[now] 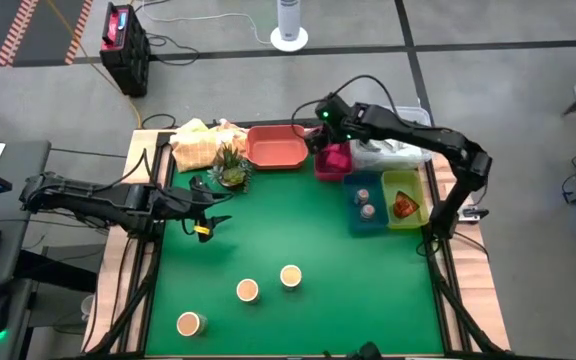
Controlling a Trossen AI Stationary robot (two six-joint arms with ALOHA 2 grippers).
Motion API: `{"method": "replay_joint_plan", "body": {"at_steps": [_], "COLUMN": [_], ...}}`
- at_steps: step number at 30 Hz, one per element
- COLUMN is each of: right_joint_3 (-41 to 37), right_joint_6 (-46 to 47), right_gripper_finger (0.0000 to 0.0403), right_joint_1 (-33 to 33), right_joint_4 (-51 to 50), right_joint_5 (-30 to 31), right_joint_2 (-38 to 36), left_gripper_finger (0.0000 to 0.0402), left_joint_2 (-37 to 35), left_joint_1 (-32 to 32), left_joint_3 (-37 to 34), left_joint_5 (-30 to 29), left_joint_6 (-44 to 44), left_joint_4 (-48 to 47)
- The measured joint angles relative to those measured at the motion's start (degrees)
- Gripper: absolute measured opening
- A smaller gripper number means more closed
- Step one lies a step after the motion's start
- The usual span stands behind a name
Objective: Sort spices by type
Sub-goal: Put the red seasoning can into the pink bin
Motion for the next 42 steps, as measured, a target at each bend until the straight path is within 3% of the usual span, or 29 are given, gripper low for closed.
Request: {"method": "replay_joint_plan", "body": {"at_steps": [10, 15, 23, 42], "right_joint_3": [5.2, 9.4, 13.5, 13.2], "right_joint_6": [-1.5, -1.9, -1.3, 23.4], "right_gripper_finger": [0.0245, 0.0245, 0.0245, 0.0245], "right_joint_1": [-0.8, -0.7, 1.3, 1.1], "right_joint_4": [-0.6, -10.5, -14.4, -22.7], "right_joint_5": [-0.3, 8.2, 11.1, 9.0], "right_joint_2": [8.7, 12.0, 12.9, 12.9], "left_gripper_finger": [0.0286, 0.0286, 0.0286, 0.0286], "left_joint_2": [0.0, 0.0, 0.0, 0.0], "left_joint_1": [0.0, 0.0, 0.0, 0.0], "left_joint_3": [0.0, 0.0, 2.1, 3.6], "left_joint_5": [0.2, 1.7, 1.8, 3.9], "left_joint_6": [1.4, 1.6, 3.4, 5.2], "left_joint_4": [0.5, -1.5, -5.5, -7.9]}}
